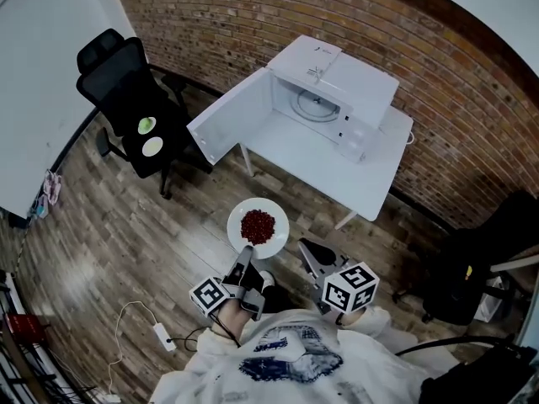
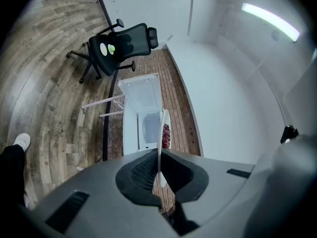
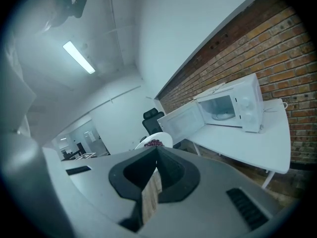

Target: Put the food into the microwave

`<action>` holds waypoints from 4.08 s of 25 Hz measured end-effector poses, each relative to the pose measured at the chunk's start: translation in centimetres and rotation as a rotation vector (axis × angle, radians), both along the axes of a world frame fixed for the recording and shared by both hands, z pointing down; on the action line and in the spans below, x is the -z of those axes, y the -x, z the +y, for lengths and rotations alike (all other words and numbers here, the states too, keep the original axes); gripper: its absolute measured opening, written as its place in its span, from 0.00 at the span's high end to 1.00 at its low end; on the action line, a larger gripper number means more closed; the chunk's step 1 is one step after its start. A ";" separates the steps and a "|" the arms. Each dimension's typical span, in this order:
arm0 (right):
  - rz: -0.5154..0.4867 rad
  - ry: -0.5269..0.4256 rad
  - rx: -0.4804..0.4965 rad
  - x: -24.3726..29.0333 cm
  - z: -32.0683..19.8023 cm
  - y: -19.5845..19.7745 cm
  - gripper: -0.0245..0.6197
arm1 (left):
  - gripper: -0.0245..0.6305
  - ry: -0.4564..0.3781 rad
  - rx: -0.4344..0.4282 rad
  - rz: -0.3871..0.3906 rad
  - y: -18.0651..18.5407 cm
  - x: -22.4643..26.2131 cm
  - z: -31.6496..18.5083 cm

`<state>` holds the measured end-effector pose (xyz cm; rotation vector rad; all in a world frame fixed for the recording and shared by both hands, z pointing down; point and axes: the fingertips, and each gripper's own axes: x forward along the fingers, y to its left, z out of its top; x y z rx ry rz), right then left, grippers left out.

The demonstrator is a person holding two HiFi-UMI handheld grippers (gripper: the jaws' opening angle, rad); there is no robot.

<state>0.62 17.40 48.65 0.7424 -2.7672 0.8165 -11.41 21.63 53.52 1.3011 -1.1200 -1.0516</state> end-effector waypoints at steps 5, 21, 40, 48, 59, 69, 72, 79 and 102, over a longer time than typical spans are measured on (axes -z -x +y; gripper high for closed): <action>0.011 -0.001 -0.041 -0.1 -2.6 3.9 0.94 | 0.94 -0.007 -0.048 -0.003 3.9 -0.2 -3.3; 0.007 -0.016 -0.191 0.6 -8.4 8.4 0.94 | 0.94 -0.017 -0.203 0.027 7.9 -0.2 -10.2; -0.026 0.012 -0.316 -0.6 -22.2 8.1 0.94 | 0.94 0.020 -0.344 -0.002 7.0 -1.1 -24.7; -0.031 0.024 -0.365 -1.1 -29.3 6.1 0.94 | 0.94 0.045 -0.397 -0.010 4.7 -1.5 -31.9; -0.048 0.024 -0.387 -1.4 -35.9 3.5 0.94 | 0.94 0.077 -0.428 -0.045 1.9 -3.0 -38.9; -0.032 0.034 -0.400 -2.1 -37.8 3.0 0.94 | 0.94 0.071 -0.444 -0.024 0.7 -3.3 -41.5; -0.028 0.030 -0.401 -2.3 -38.4 3.1 0.94 | 0.94 0.069 -0.452 -0.015 0.4 -3.8 -42.1; 0.000 0.017 -0.410 -2.6 -39.4 3.1 0.94 | 0.94 0.077 -0.466 -0.014 0.0 -5.3 -43.6; 0.044 0.026 -0.398 -3.8 -41.5 3.7 0.94 | 0.94 0.183 -0.448 -0.076 -0.1 -11.7 -49.1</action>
